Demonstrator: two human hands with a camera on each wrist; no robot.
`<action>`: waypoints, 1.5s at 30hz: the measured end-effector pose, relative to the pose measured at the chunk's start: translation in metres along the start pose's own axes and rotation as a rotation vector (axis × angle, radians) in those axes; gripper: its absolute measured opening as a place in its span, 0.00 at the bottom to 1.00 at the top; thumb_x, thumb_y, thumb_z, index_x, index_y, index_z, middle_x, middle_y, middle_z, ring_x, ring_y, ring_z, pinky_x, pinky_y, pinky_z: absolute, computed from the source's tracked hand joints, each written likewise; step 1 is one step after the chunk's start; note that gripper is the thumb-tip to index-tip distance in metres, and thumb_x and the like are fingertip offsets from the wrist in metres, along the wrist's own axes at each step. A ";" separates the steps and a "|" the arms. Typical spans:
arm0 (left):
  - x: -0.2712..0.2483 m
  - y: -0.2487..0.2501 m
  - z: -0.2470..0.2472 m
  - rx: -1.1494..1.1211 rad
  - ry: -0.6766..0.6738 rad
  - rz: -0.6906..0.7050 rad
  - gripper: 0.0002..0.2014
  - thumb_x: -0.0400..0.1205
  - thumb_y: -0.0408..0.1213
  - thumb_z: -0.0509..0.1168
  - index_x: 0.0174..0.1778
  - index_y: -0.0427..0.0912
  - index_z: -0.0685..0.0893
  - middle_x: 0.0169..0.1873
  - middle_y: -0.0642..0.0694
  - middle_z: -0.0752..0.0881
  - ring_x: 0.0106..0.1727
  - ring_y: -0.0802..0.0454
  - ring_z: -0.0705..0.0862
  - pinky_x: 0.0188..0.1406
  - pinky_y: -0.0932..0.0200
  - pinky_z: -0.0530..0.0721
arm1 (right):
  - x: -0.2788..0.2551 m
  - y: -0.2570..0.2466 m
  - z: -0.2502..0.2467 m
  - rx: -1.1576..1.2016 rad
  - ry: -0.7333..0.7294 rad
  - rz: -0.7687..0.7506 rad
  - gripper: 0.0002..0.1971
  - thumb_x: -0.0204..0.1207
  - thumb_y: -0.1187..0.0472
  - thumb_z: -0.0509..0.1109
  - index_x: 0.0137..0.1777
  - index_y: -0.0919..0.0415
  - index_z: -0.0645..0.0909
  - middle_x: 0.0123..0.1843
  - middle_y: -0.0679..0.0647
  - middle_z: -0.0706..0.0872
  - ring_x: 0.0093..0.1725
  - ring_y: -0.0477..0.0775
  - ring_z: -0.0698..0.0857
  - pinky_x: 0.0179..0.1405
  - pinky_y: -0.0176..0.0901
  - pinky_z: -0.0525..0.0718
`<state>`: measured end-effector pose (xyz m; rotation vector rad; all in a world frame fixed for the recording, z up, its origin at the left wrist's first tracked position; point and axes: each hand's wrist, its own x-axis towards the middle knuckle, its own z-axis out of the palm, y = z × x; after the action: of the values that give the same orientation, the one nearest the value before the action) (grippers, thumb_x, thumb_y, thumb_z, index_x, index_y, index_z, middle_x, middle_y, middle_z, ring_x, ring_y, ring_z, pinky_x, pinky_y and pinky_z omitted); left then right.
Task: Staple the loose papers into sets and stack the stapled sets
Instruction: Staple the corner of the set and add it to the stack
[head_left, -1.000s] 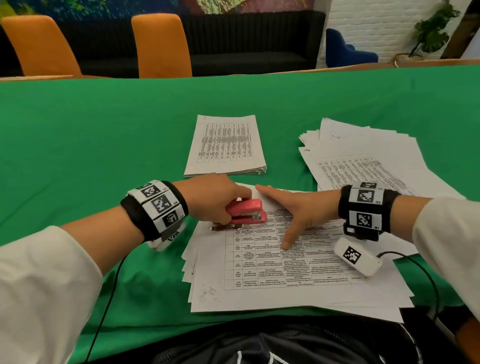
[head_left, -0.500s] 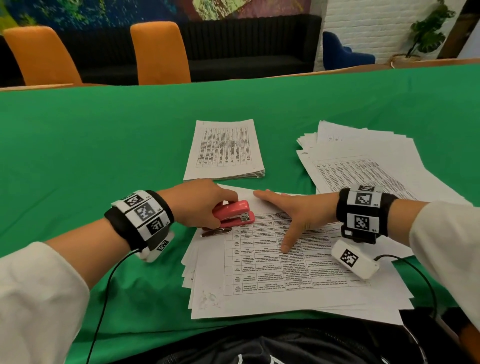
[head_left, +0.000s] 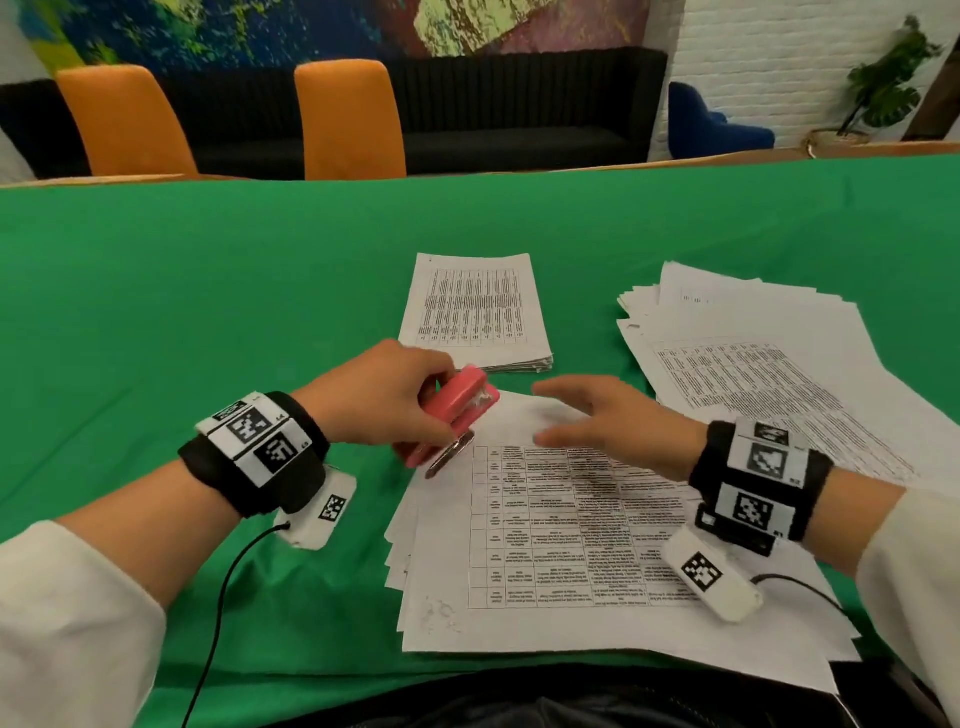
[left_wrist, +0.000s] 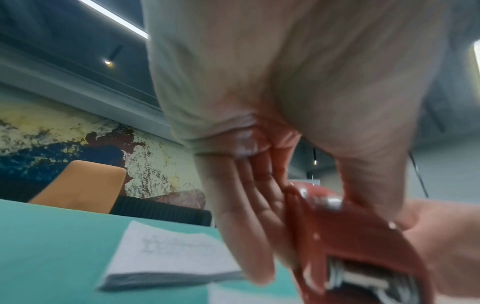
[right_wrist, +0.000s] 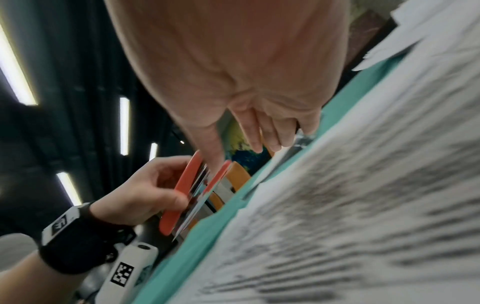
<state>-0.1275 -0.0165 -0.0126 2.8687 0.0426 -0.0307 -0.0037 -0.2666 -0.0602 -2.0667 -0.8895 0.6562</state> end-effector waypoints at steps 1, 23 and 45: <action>0.000 0.006 -0.004 -0.040 0.060 -0.006 0.19 0.71 0.57 0.82 0.49 0.56 0.83 0.36 0.56 0.86 0.35 0.58 0.83 0.31 0.60 0.79 | 0.000 -0.004 0.004 0.126 0.057 -0.007 0.31 0.78 0.53 0.81 0.81 0.54 0.78 0.79 0.49 0.82 0.78 0.44 0.80 0.85 0.50 0.72; -0.005 0.001 -0.033 -0.434 0.301 -0.378 0.25 0.71 0.54 0.84 0.46 0.36 0.85 0.32 0.44 0.93 0.29 0.48 0.93 0.32 0.48 0.94 | -0.029 -0.023 0.001 0.589 -0.051 0.204 0.08 0.81 0.69 0.75 0.56 0.71 0.90 0.52 0.68 0.94 0.53 0.62 0.95 0.39 0.49 0.96; -0.010 0.065 0.036 0.258 -0.430 -0.082 0.40 0.56 0.81 0.68 0.67 0.84 0.67 0.58 0.77 0.74 0.59 0.63 0.79 0.69 0.31 0.74 | -0.197 0.098 -0.127 0.401 0.003 0.390 0.34 0.44 0.55 0.98 0.45 0.76 0.91 0.46 0.81 0.90 0.38 0.67 0.95 0.39 0.50 0.95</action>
<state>-0.1361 -0.0895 -0.0293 3.0430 0.0761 -0.7132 -0.0025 -0.5197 -0.0395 -1.8790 -0.3124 0.9515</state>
